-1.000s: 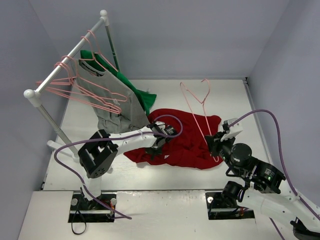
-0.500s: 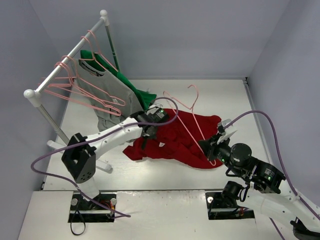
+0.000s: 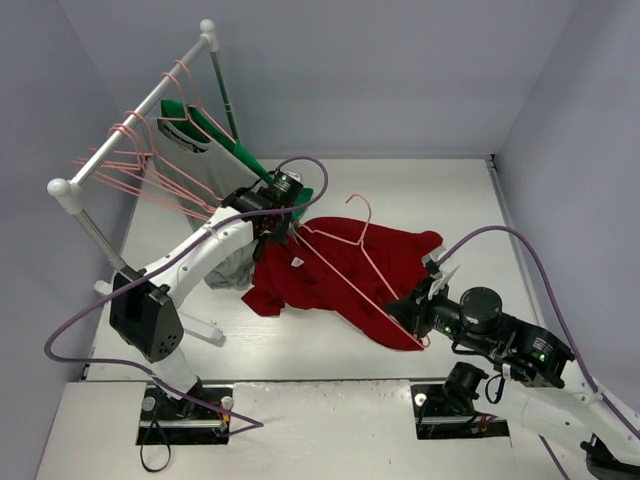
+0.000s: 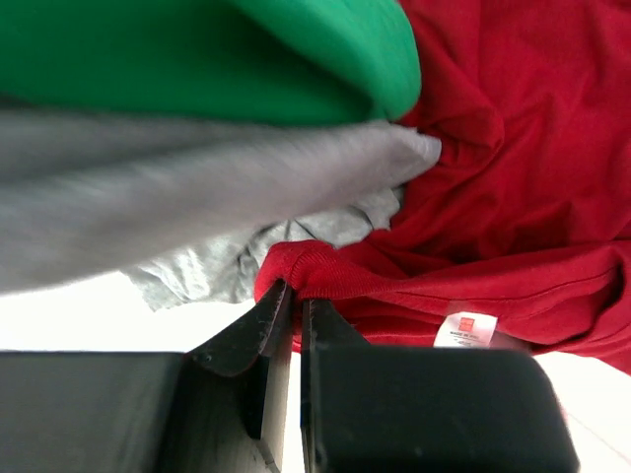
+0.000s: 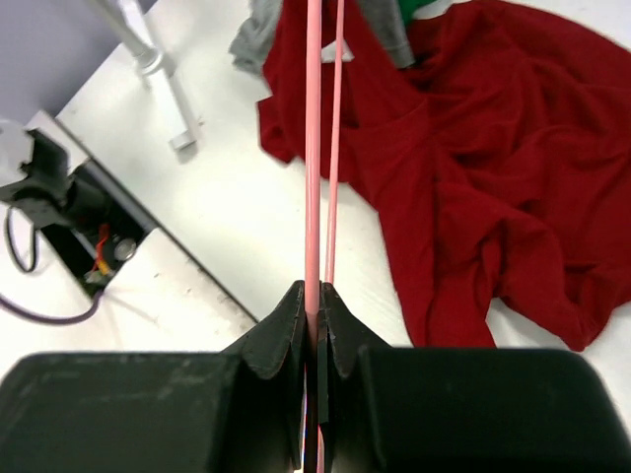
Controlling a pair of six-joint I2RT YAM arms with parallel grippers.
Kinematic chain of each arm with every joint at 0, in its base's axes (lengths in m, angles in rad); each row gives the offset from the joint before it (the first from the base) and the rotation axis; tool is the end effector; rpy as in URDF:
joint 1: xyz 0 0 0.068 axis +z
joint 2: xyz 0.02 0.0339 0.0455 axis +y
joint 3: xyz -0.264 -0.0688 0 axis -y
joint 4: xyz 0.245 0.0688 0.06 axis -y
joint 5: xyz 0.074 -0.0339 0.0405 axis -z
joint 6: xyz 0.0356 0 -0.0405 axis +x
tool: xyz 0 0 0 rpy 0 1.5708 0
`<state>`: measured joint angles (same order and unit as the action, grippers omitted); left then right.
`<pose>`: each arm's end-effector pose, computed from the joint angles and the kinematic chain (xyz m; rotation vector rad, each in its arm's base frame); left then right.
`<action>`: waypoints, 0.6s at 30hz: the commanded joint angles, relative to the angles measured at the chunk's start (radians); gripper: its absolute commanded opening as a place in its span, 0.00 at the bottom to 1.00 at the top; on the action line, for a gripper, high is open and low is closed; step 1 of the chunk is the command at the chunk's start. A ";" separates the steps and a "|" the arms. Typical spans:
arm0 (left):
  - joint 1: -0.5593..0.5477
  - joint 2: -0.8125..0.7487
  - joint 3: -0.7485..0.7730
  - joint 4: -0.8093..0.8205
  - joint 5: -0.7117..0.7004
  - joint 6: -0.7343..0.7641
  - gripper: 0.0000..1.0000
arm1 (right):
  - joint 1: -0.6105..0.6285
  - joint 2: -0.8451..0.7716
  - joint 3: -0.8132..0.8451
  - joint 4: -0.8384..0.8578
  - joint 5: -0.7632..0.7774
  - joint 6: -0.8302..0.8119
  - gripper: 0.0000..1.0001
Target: Place the t-shirt on the hanger
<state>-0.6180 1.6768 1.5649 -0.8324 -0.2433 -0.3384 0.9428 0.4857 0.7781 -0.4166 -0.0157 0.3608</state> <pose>0.2998 -0.2026 0.3203 0.2480 2.4658 -0.1003 0.0657 0.0914 0.3512 -0.5270 1.7162 0.9727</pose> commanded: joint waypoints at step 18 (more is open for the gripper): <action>0.020 -0.153 0.027 -0.030 0.243 0.118 0.00 | -0.001 0.102 0.072 0.042 -0.072 -0.071 0.00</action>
<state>-0.5900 1.6376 1.5875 -0.8627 -0.0389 -0.2468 0.9428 0.5692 0.8024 -0.4397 -0.1151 0.3285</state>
